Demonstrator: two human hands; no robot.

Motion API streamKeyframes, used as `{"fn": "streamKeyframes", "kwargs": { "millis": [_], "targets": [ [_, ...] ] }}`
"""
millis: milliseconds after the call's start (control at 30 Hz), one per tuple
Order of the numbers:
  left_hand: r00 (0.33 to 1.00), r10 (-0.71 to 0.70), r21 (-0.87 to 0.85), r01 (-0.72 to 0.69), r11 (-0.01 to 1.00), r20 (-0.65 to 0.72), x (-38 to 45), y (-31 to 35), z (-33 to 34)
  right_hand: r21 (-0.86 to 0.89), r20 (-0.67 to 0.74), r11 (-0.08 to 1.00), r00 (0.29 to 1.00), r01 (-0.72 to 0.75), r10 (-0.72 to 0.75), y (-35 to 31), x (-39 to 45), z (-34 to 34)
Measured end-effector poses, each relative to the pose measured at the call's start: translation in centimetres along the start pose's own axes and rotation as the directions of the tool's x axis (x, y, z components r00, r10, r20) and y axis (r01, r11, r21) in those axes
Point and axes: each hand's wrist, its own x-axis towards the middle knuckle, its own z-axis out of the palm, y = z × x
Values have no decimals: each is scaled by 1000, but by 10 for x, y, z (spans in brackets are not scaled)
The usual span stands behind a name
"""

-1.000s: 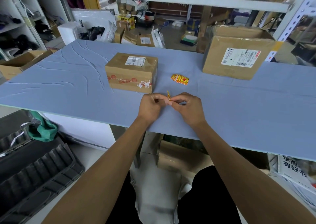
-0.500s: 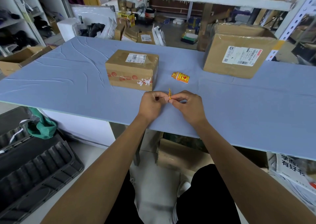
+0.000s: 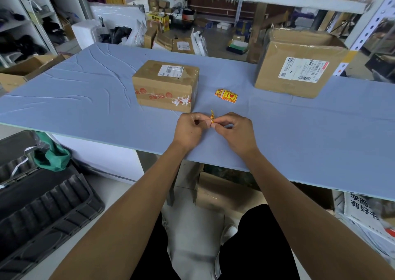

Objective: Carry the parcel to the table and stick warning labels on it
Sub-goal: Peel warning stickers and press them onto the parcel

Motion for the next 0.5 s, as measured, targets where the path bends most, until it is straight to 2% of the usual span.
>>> {"fn": "streamKeyframes", "kwargs": {
  "millis": [267, 500],
  "targets": [
    [1000, 14, -42, -15, 999, -18, 1, -1, -1, -11, -12, 1000, 1000, 21, -22, -1, -1, -1],
    [998, 54, -13, -55, 998, -36, -2, 1, 1, -37, -32, 999, 999, 29, -30, 1, 0, 0]
  ]
}}
